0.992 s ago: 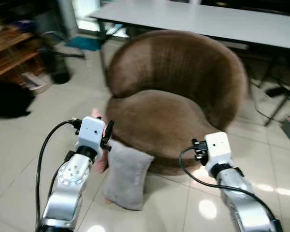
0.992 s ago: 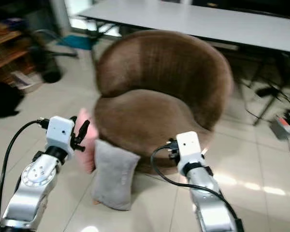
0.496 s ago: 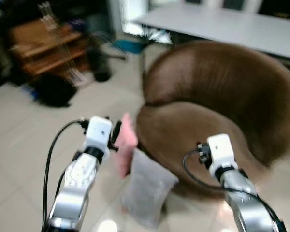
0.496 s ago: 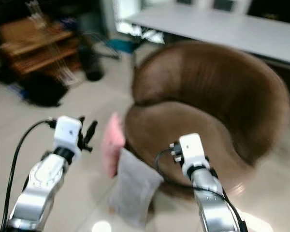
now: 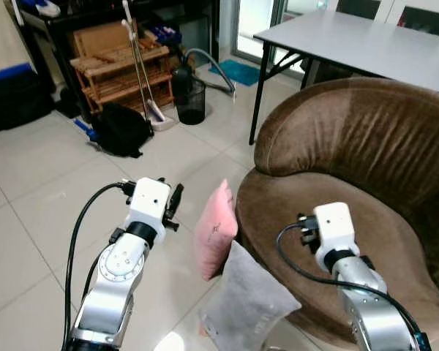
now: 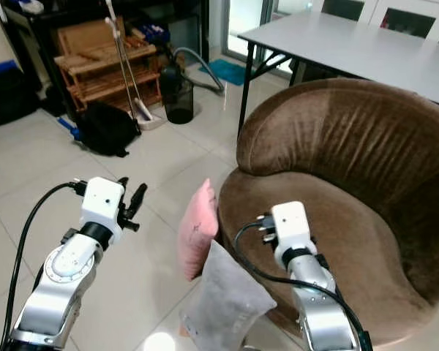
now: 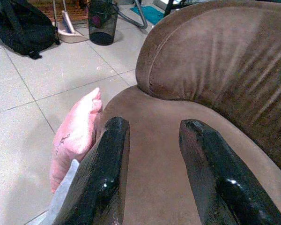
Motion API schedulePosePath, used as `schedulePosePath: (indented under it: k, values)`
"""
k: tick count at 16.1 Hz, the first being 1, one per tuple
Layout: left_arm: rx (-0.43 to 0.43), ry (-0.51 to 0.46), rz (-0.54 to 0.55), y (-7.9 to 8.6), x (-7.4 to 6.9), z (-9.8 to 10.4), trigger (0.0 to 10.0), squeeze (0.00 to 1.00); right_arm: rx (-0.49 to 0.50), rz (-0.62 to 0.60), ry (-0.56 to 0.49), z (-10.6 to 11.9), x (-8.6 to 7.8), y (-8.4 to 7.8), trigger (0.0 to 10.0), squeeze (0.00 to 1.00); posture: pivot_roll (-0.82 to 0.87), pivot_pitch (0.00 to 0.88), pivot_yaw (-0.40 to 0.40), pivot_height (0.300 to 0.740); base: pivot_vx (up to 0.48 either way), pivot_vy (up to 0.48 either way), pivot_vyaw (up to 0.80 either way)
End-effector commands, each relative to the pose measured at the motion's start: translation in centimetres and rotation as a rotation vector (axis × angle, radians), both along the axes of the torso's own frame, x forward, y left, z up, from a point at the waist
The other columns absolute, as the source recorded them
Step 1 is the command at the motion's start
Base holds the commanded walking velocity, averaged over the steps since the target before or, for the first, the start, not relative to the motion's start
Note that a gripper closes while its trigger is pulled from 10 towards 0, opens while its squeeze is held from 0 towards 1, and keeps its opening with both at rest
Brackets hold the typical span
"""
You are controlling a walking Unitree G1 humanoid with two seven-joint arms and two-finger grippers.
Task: Move the pillow to the sofa from floor
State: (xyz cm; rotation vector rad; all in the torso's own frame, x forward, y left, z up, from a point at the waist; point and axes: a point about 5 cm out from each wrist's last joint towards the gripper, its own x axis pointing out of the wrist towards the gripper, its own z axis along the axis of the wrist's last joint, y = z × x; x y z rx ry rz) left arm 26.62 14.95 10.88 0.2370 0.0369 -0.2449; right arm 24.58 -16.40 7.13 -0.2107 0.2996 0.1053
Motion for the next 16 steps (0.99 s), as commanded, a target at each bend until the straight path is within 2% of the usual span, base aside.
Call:
schedulePosePath:
  k: [1,12,16]
  values:
    - [0.002,-0.011,0.007,0.4,0.07,0.14,10.0,0.0,0.013,0.002,-0.001,0.15,0.12,0.3,10.0,0.0,-0.03,0.021,-0.002,0.725,0.0,0.0,0.0]
    - [-0.001,-0.009,0.018,0.45,0.03,0.09,10.0,0.0,0.01,0.005,-0.005,0.4,0.14,0.31,10.0,0.0,-0.03,0.035,-0.006,0.61,0.0,0.0,0.0]
    - [-0.008,-0.02,0.025,0.49,0.03,0.19,10.0,0.0,0.008,0.008,-0.014,0.55,0.08,0.32,10.0,0.0,-0.03,0.037,-0.005,0.585,0.0,0.0,0.0]
